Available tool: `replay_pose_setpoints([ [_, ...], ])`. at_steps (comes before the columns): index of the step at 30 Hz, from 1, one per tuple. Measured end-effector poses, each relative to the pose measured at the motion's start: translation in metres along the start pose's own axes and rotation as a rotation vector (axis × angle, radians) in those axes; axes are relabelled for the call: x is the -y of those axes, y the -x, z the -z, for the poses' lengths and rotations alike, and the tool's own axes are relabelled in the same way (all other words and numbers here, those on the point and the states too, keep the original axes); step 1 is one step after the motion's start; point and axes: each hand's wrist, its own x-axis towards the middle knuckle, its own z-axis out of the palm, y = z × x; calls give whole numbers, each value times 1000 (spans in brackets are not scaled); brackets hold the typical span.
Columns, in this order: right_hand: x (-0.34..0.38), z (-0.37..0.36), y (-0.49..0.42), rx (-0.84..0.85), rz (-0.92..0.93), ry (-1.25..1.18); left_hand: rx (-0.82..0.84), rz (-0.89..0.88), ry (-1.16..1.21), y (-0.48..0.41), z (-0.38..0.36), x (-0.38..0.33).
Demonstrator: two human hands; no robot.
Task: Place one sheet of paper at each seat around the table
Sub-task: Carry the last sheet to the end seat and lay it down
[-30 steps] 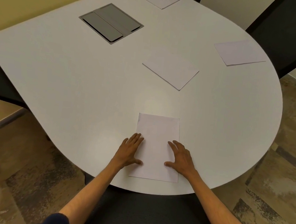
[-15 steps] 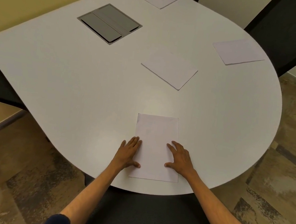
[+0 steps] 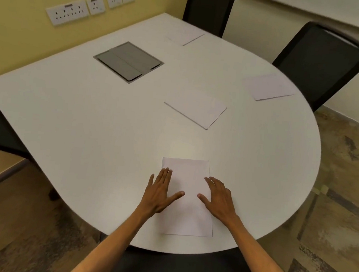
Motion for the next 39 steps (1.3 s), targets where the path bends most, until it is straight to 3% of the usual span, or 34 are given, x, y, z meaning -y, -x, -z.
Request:
replay_pose_setpoints([
  [19,-26,139,72,-650,-70,-48,-440,-219,94,12,69,-150],
  [26,-95,180,112,-713,-112,-117,-510,-256,82,24,55,-240],
  [39,-258,264,181,-721,-86,-121,-544,-90,237,30,-21,-410],
])
